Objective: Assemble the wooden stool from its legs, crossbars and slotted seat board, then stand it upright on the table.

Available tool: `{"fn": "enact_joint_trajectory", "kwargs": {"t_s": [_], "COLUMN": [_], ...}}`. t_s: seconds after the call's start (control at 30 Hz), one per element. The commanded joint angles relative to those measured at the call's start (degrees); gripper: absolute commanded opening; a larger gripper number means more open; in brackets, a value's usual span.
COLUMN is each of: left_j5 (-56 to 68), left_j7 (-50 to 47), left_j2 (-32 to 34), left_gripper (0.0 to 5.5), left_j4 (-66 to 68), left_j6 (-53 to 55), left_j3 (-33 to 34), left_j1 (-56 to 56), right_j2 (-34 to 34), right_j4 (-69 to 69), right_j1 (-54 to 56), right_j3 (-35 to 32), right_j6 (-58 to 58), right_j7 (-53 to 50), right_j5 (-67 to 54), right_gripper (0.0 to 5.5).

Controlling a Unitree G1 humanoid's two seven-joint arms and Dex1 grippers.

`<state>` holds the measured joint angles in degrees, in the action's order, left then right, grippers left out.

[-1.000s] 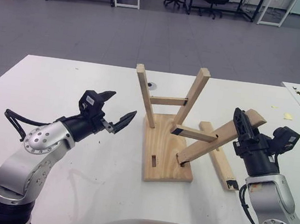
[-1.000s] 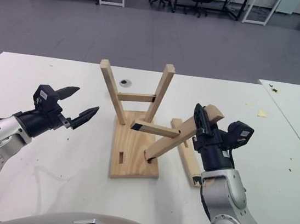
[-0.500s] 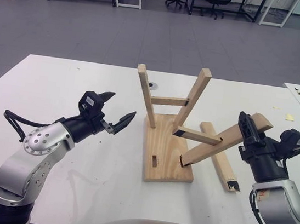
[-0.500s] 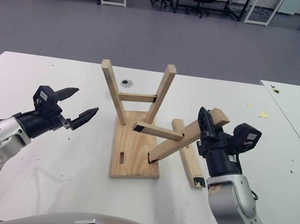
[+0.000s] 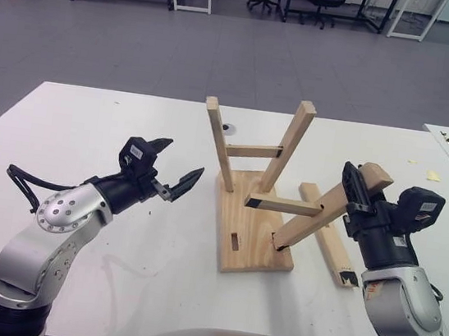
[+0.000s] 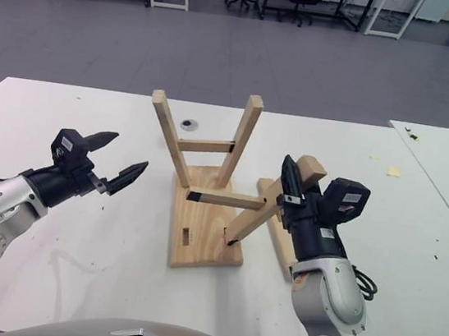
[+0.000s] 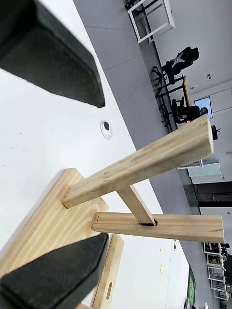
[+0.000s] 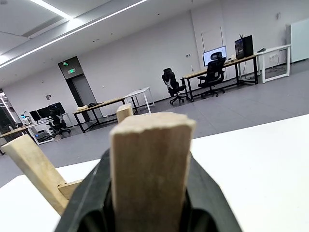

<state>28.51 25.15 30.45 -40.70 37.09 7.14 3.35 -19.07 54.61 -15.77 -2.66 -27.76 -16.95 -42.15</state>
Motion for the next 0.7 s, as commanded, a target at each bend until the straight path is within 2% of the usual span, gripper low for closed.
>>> {"fn": "enact_joint_trajectory", "kwargs": {"t_s": [0.03, 0.17, 0.33, 0.5, 0.7], "left_j5": [-0.84, -0.77, -1.08, -1.55, -2.76], "left_j7": [-1.02, -1.63, -1.99, -1.96, -2.34], "left_j2": [0.53, 0.29, -0.13, -0.14, -0.67], "left_gripper": [4.78, 4.78, 4.78, 4.78, 4.78], "left_j4": [-0.54, -0.74, -0.3, 0.05, 0.01], "left_j6": [1.07, 1.04, 0.5, 0.06, -0.22], "left_j3": [-1.0, -1.72, -2.96, -3.82, -4.8], "left_j1": [-1.52, -1.38, -2.07, -2.32, -2.75], "right_j2": [-2.92, -4.43, -4.46, -3.45, -3.79], "right_j4": [-3.75, -7.49, -18.29, -21.59, -15.47], "right_j1": [0.1, -1.68, -7.06, -8.9, -3.0], "right_j3": [4.67, 8.72, 9.45, 9.61, 7.28], "right_j6": [-5.9, -1.64, 8.52, 12.37, 9.55], "right_j7": [-1.64, 4.37, 11.38, 13.71, 15.07], "right_j5": [11.04, 17.73, 24.36, 24.58, 20.17], "right_gripper": [1.07, 1.07, 1.09, 1.1, 1.1]}}
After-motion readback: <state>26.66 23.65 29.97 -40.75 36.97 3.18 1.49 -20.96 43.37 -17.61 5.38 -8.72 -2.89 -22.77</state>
